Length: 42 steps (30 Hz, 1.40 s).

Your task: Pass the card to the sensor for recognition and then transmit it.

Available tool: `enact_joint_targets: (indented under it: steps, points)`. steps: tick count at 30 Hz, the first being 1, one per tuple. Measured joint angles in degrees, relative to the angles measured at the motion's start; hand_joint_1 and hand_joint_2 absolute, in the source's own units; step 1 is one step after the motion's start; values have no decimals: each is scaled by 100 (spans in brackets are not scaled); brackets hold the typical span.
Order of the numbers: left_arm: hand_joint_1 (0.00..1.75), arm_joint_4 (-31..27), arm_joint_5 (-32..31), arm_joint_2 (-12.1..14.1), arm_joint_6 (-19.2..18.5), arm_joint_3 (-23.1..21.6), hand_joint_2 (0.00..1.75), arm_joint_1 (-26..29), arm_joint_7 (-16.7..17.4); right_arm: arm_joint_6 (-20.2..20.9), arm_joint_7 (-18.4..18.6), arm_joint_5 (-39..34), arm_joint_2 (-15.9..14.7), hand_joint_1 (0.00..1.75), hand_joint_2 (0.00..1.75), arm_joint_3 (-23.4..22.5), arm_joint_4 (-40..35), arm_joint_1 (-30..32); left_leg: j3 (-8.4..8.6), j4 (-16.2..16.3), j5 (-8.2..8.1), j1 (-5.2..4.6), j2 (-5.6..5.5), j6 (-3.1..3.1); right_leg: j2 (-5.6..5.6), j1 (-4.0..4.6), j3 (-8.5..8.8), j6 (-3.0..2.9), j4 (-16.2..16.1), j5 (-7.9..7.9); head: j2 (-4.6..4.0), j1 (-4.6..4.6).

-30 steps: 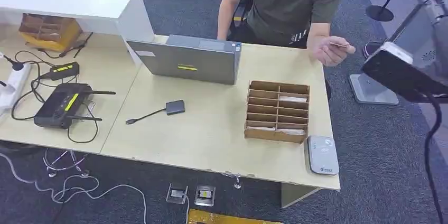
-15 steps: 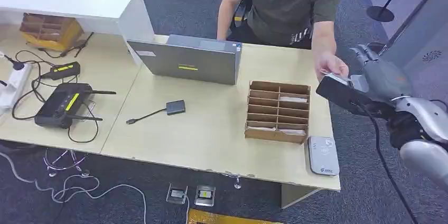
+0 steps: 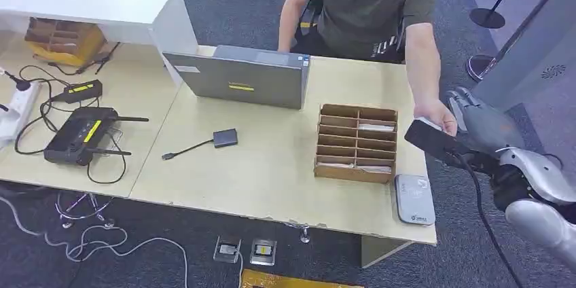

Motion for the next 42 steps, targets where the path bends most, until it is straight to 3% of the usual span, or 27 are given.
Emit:
enact_joint_targets:
  steps: [5, 7, 8, 9, 14, 23, 34, 35, 42]
  points:
    - [0, 0, -142, -2, 9, -44, 0, 2, -66, -180, 134, -39, -83, 0, 175, -153, 2, 297, 8, 3, 0, -1, -3, 0, -6, 0, -1, 0, -4, 0, 0, 2]
    - [0, 0, -295, -15, -13, -129, 0, 11, -109, -474, 292, -64, -346, 0, 175, -475, -118, 818, 5, 3, -1, 1, -17, 2, -21, 2, 12, 0, -11, -1, 0, 2]
    - [0, 0, -330, -20, -20, -166, 0, 13, -111, -520, 337, -41, -440, 166, 175, -562, -193, 1030, 0, 3, -2, -1, -22, 3, -29, 0, 11, 0, -11, -1, 0, -4]
    - [0, 0, -352, -22, -26, -190, 0, 18, -111, -547, 359, -11, -582, 175, 175, -687, -282, 1191, -6, 2, -4, -2, -22, 5, -24, -2, 8, 0, -10, -1, 0, -7]
    - [0, 0, -367, -26, -94, -310, 0, -31, -109, -356, 393, 212, -958, 175, 175, -1187, -711, 1753, 11, 1, -19, -2, 31, -4, 28, -2, 5, 1, -10, 0, 0, -7]
    - [0, 0, -428, -37, -9, -380, 0, -39, -114, -186, 389, 559, -1200, 175, 175, -1702, -1198, 2127, 14, 1, -15, 0, 31, -4, 29, 0, 7, 1, -9, 0, 0, -7]
    - [0, 0, -367, -42, 2, -424, 0, -41, -114, -122, 278, 997, -1018, 175, 175, -1993, -1351, 2258, 12, 0, -15, 0, 30, -3, 28, -1, 9, 1, -9, 0, 0, -4]
    - [0, 0, -361, -42, 2, -424, 0, -41, -114, -120, 273, 999, -999, 0, 175, -2006, -1353, 2258, 12, 0, -15, 0, 31, -3, 28, 0, 9, 1, -9, 0, 0, -9]
    - [0, 0, -352, -52, 11, -424, 0, -42, -114, -175, 223, 1067, -877, 0, 175, -2190, -1351, 2331, 11, 0, -16, 0, 30, -3, 29, 0, 7, 1, -8, 0, 0, -9]
